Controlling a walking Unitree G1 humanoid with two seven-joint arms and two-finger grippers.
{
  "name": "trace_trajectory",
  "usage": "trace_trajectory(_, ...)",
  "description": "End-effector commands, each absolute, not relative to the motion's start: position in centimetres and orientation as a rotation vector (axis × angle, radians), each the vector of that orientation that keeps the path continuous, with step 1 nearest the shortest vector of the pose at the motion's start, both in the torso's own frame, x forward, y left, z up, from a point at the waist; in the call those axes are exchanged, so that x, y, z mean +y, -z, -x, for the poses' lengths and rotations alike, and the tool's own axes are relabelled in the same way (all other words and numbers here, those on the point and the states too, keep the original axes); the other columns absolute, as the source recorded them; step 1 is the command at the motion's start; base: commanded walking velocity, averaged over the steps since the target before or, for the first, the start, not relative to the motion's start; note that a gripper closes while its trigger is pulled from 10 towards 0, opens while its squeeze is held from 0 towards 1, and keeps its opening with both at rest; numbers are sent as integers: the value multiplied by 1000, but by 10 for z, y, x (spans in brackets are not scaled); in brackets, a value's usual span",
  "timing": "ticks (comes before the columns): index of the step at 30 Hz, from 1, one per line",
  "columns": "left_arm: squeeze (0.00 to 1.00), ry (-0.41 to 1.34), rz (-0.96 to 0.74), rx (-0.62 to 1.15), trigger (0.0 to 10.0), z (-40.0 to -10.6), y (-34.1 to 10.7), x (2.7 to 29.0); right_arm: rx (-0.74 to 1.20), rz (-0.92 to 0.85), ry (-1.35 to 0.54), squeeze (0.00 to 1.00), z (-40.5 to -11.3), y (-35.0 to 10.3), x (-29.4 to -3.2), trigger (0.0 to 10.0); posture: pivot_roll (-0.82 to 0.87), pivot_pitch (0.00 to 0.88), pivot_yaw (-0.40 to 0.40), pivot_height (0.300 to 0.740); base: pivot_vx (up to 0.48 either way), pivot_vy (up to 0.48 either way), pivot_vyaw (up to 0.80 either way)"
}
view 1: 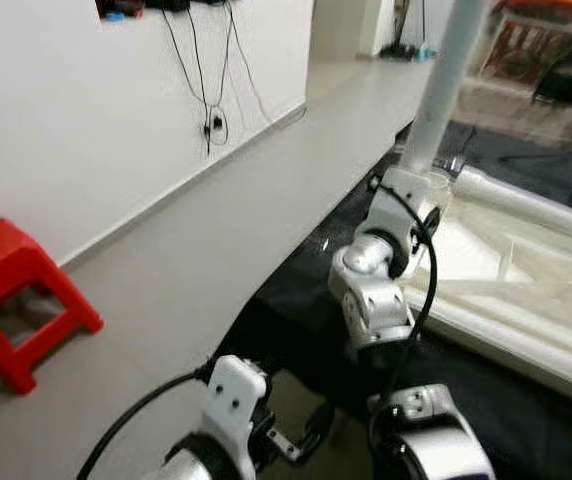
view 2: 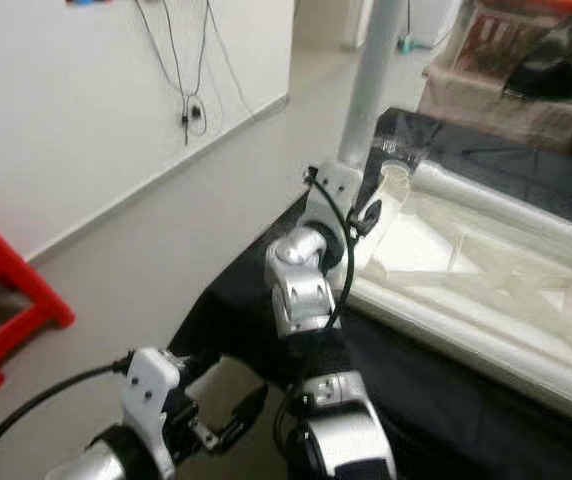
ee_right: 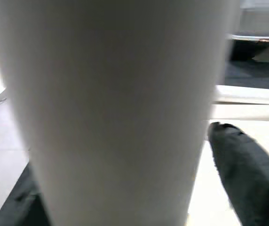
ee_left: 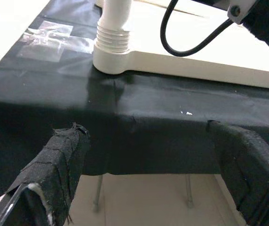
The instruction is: Building children table
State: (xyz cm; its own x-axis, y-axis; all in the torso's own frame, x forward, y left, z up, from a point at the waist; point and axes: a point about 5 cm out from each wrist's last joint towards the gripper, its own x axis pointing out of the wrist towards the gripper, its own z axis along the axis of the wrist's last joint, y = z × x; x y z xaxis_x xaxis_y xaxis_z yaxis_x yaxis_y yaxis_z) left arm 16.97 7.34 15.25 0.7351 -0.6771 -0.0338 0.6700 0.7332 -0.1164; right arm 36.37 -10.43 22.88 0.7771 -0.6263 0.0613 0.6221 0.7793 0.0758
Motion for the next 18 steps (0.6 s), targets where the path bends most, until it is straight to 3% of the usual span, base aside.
trace_trajectory(1,0,742,93,101,10000,-168,-147,74,-25,-107,640,1000,-360,-219,-85,10000,234,113,-30,740,0,0,0)
trace_trajectory(11,0,734,93,102,10000,-169,-147,75,-40,-116,641,1000,-360,-221,-85,10000,233,121,-25,740,0,0,0)
trace_trajectory(12,0,734,93,102,10000,-169,-147,75,-39,-121,641,0,-360,-221,-85,9843,233,122,-26,740,0,0,0)
trace_trajectory(18,0,732,93,102,10000,-169,-146,75,-43,-123,634,0,-361,-222,-85,10000,233,125,-27,740,0,0,0)
